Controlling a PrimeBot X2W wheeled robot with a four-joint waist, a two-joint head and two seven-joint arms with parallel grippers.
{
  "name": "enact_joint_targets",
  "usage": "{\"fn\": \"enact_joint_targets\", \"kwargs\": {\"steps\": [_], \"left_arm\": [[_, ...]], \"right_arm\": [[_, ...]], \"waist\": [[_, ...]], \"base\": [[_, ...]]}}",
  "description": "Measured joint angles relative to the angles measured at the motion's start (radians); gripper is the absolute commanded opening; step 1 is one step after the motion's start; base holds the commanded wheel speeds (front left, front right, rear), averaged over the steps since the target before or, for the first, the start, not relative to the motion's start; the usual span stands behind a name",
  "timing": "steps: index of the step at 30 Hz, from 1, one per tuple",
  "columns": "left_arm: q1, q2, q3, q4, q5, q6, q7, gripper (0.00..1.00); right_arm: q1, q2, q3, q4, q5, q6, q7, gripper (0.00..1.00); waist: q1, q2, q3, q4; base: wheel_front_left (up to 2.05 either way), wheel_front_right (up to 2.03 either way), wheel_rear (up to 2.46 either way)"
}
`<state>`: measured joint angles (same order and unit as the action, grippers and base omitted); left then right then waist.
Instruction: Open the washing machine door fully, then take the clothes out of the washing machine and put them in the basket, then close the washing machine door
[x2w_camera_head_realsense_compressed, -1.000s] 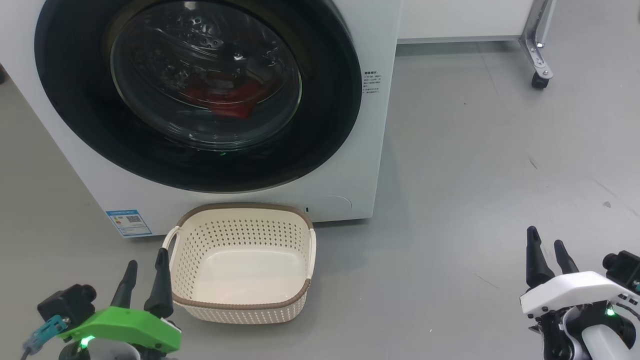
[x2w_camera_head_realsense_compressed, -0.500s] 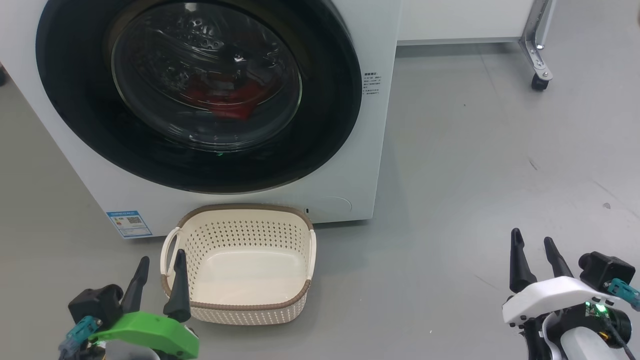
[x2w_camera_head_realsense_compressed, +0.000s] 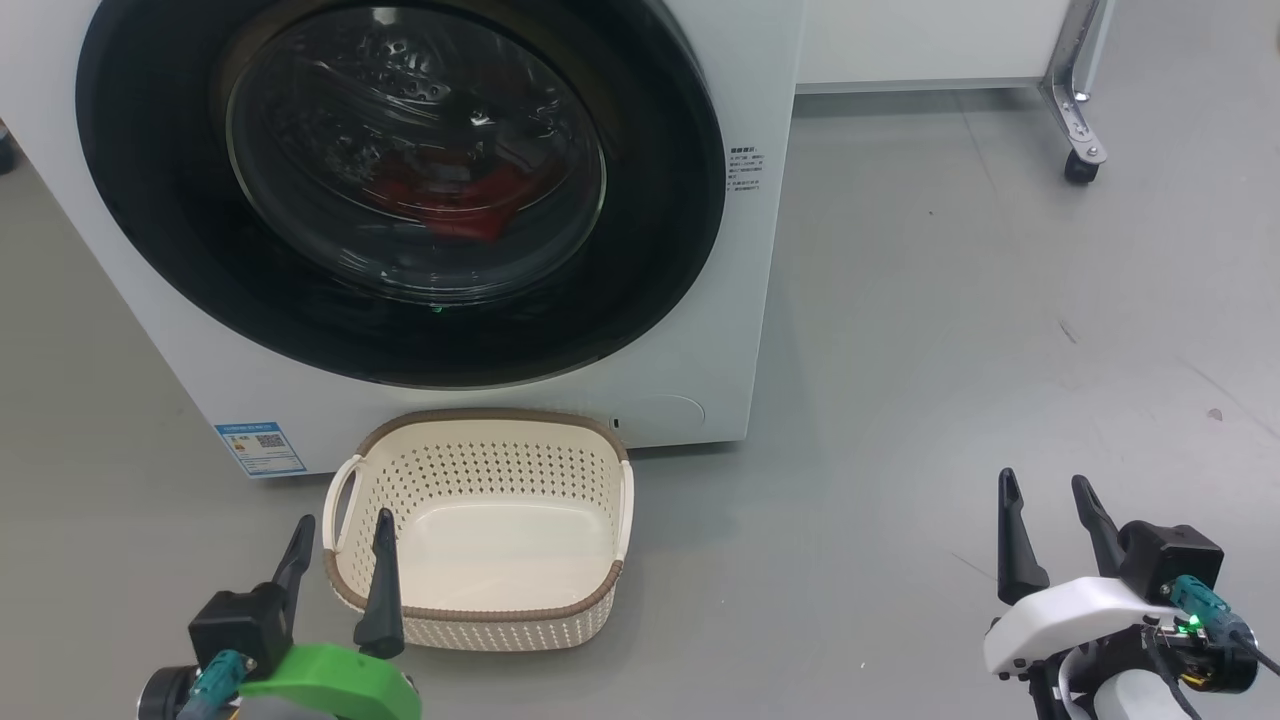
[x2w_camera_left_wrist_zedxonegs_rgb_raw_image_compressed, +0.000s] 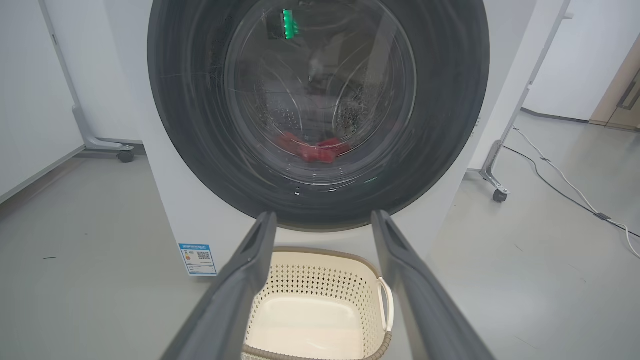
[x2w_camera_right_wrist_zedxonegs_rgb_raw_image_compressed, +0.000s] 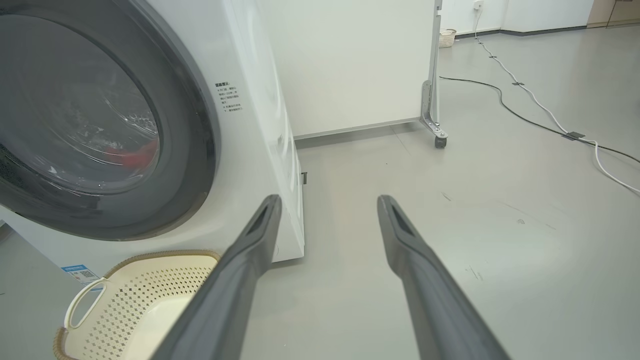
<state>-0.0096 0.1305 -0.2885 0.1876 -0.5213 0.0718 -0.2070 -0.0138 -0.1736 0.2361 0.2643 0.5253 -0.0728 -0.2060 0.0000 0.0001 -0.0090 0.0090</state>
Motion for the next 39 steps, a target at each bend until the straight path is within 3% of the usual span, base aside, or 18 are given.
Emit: {"fn": "enact_joint_targets", "kwargs": {"steps": [14,39], "left_arm": [[0.002,-0.009,-0.028,-0.001,0.173,0.029,-0.042,1.00],[0.006,-0.018,-0.019,0.026,0.174,0.029,-0.042,1.00]], "right_arm": [[0.025,0.024,0.017,-0.007,-0.172,-0.036,-0.042,1.00],[0.046,0.060,0.006,-0.013,-0.186,-0.037,-0.043,1.00]], "waist": [[0.0000,0.0000,-0.001,0.002],[0.0000,0.0000,0.006,0.000]], "base": [[0.00,0.00,0.00],[0.00,0.00,0.00]]}}
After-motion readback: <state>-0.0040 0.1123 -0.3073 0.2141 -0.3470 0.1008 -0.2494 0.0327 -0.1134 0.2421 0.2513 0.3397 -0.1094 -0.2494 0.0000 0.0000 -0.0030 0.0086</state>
